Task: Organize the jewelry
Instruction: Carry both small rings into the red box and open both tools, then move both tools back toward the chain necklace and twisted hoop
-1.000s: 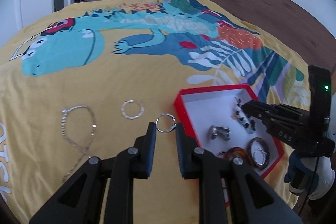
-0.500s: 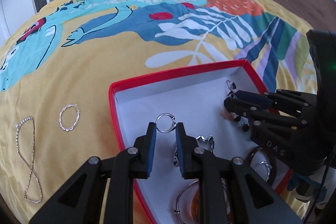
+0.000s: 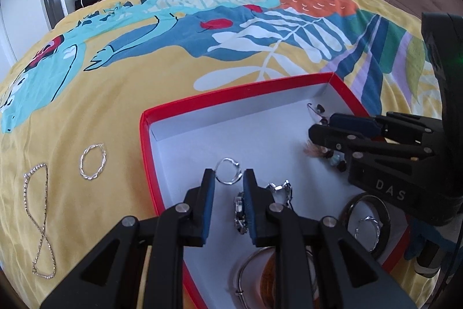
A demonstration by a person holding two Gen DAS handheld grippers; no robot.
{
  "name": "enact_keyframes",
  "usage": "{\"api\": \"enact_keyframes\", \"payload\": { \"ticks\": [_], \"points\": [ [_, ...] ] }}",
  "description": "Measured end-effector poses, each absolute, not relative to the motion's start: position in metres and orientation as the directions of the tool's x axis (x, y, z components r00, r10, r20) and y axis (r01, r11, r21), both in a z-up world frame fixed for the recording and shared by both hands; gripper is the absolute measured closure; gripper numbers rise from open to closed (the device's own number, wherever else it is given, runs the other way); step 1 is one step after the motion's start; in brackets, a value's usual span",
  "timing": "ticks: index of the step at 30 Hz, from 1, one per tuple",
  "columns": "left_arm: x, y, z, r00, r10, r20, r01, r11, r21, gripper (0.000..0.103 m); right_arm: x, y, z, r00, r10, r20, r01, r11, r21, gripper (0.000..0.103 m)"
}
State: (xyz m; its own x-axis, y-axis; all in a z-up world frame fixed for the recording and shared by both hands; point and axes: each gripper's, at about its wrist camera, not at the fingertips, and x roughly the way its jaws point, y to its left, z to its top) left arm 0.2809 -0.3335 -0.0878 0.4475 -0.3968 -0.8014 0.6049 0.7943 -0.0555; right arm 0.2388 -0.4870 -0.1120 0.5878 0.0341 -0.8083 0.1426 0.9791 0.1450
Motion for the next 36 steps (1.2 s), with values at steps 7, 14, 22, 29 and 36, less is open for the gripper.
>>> {"api": "enact_keyframes", "payload": {
  "ticks": [7,14,22,29,36],
  "points": [
    [0.263,-0.327,-0.062,0.472,-0.424,-0.773,0.616,0.786,-0.055,0.074,0.218,-0.49,-0.087,0.631,0.028,-0.776,0.172,0.969,0.175,0.057],
    [0.232,-0.309,-0.017,0.519,-0.432,-0.738,0.607,0.794,-0.038,0.072,0.181,-0.478,-0.048,0.655,0.016,-0.755,0.165,0.973,0.164,0.054],
    [0.193,-0.27,0.031,0.578,-0.422,-0.698,0.572,0.82,-0.022,0.072,0.131,-0.458,-0.005,0.689,0.005,-0.725,0.169,0.971,0.168,0.048],
    [0.161,-0.227,0.066,0.641,-0.387,-0.662,0.519,0.855,0.002,0.072,0.098,-0.432,0.028,0.713,0.006,-0.701,0.15,0.976,0.161,0.048],
    [0.129,-0.192,0.089,0.687,-0.343,-0.64,0.475,0.879,0.039,0.072,0.068,-0.412,0.054,0.737,0.009,-0.676,0.135,0.978,0.16,0.047]
  ]
}}
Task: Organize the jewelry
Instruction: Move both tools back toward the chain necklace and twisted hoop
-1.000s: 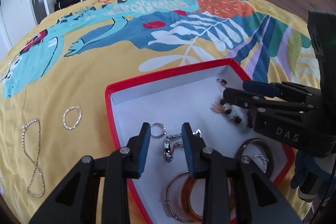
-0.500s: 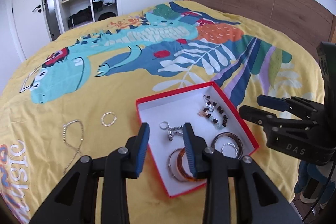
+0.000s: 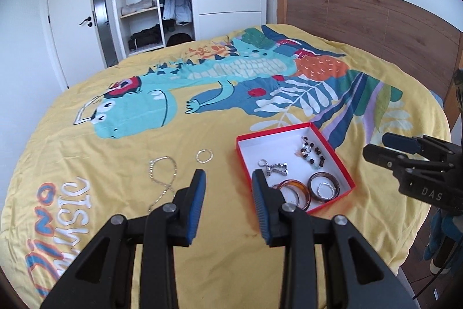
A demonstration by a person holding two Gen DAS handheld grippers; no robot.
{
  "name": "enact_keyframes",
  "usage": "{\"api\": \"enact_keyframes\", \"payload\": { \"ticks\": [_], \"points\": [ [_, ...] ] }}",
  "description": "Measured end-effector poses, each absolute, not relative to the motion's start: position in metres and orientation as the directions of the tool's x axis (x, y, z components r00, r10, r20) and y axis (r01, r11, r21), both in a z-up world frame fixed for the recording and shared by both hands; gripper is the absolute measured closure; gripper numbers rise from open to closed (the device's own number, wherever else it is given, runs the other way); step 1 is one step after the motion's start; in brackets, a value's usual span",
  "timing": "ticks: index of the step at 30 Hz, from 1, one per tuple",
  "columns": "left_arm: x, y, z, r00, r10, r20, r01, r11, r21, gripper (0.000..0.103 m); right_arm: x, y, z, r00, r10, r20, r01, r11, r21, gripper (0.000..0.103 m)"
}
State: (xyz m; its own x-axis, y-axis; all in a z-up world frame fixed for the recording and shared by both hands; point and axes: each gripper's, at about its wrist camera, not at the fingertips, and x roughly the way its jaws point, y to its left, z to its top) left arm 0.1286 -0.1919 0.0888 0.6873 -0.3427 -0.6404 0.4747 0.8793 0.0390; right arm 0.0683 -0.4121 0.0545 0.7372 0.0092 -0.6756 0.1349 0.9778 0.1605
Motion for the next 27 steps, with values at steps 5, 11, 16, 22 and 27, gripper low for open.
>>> {"api": "enact_keyframes", "payload": {
  "ticks": [5,11,16,22,27],
  "points": [
    [0.098,-0.174,0.102,0.712,-0.326,-0.622,0.456,0.888,0.057,0.072,0.042,-0.401,0.069,0.752,0.014,-0.66,0.125,0.979,0.162,0.044],
    [0.06,-0.162,0.113,0.731,-0.317,-0.605,0.445,0.893,0.069,0.072,0.008,-0.389,0.083,0.764,0.019,-0.645,0.112,0.98,0.162,0.042],
    [0.032,-0.152,0.12,0.749,-0.309,-0.586,0.435,0.896,0.085,0.072,-0.016,-0.38,0.088,0.773,0.029,-0.633,0.101,0.981,0.168,0.041],
    [0.009,-0.139,0.125,0.769,-0.277,-0.576,0.412,0.904,0.114,0.072,-0.037,-0.374,0.091,0.781,0.029,-0.624,0.11,0.977,0.183,0.041],
    [0.0,-0.12,0.124,0.769,-0.26,-0.584,0.392,0.913,0.11,0.072,-0.049,-0.362,0.098,0.792,-0.024,-0.61,0.136,0.981,0.137,0.041]
  ]
}}
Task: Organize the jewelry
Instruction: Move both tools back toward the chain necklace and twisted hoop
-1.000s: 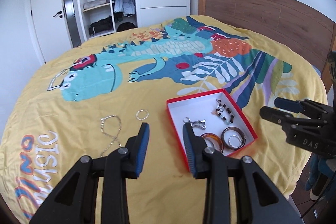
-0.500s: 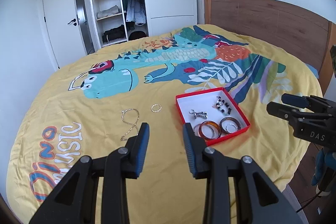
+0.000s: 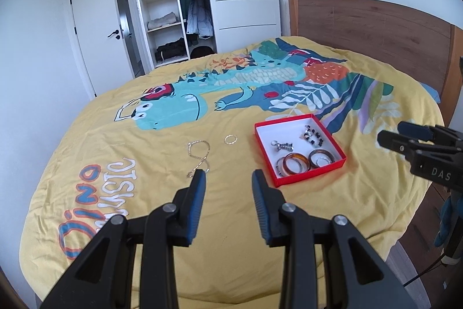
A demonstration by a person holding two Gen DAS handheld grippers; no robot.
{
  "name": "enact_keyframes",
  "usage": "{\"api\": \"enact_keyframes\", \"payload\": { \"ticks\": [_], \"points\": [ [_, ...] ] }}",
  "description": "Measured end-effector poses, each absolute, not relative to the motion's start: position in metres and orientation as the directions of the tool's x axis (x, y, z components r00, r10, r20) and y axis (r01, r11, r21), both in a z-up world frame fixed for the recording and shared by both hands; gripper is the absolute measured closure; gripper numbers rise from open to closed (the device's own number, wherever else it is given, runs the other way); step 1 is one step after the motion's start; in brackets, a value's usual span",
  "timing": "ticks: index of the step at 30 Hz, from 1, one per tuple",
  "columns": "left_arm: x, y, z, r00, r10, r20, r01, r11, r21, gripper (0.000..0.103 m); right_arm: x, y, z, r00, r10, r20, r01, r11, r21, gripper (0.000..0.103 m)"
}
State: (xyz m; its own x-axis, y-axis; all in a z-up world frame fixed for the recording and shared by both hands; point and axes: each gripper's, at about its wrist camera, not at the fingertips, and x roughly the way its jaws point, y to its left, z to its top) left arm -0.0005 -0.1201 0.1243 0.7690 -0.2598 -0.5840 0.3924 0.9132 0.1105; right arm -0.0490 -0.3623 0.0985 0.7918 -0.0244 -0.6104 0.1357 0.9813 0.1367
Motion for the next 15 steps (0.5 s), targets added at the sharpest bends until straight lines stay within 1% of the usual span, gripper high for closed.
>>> {"api": "enact_keyframes", "payload": {
  "ticks": [2,3,4,6,7,9,15],
  "points": [
    [-0.004,-0.112,0.123,0.774,-0.25,-0.582,0.378,0.92,0.107,0.072,-0.053,-0.354,0.103,0.802,-0.044,-0.595,0.138,0.984,0.113,0.041],
    [-0.005,-0.107,0.122,0.775,-0.245,-0.583,0.37,0.923,0.103,0.072,-0.054,-0.35,0.105,0.807,-0.05,-0.589,0.138,0.985,0.105,0.039],
    [-0.006,-0.102,0.121,0.776,-0.24,-0.584,0.362,0.927,0.1,0.072,-0.056,-0.346,0.107,0.812,-0.059,-0.58,0.138,0.986,0.094,0.029],
    [-0.006,-0.09,0.117,0.775,-0.224,-0.59,0.34,0.936,0.091,0.07,-0.059,-0.335,0.112,0.829,-0.072,-0.554,0.133,0.989,0.069,0.014],
    [-0.005,-0.085,0.115,0.774,-0.218,-0.595,0.329,0.94,0.084,0.062,-0.059,-0.33,0.113,0.834,-0.072,-0.548,0.125,0.99,0.061,0.014],
    [-0.003,-0.074,0.112,0.773,-0.199,-0.602,0.304,0.95,0.076,0.056,-0.055,-0.321,0.115,0.835,-0.055,-0.547,0.105,0.993,0.059,0.014],
    [0.008,-0.049,0.103,0.764,-0.17,-0.622,0.259,0.964,0.055,0.054,-0.042,-0.296,0.115,0.827,-0.003,-0.562,0.041,0.998,0.055,0.013]
  ]
}}
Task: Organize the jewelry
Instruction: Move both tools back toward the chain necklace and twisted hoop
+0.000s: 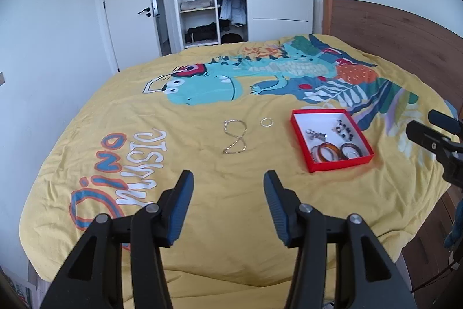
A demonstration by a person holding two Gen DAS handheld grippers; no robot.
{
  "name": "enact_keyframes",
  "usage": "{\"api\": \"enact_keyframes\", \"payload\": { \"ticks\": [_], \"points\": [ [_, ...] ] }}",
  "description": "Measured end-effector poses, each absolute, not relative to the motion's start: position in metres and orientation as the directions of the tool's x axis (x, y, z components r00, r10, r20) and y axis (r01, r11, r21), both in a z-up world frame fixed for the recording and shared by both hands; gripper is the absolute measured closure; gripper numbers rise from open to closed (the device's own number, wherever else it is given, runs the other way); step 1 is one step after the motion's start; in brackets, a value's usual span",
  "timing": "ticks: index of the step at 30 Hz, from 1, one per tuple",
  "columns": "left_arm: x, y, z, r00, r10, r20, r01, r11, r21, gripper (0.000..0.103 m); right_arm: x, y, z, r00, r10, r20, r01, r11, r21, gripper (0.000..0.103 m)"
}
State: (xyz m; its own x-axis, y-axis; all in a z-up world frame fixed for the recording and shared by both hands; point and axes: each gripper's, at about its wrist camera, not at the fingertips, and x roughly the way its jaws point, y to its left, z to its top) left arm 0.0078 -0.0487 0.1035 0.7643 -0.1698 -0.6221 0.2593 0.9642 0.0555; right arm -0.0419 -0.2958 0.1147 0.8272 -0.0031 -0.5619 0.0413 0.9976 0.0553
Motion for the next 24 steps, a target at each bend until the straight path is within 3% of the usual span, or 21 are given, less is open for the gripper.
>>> {"api": "enact_keyframes", "payload": {
  "ticks": [24],
  "points": [
    [0.067,-0.015,0.073,0.734,-0.052,-0.677,0.144,0.986,0.081,0.052,0.031,-0.249,0.067,0.712,0.177,-0.679,-0.134,0.984,0.115,0.014]
  ]
}}
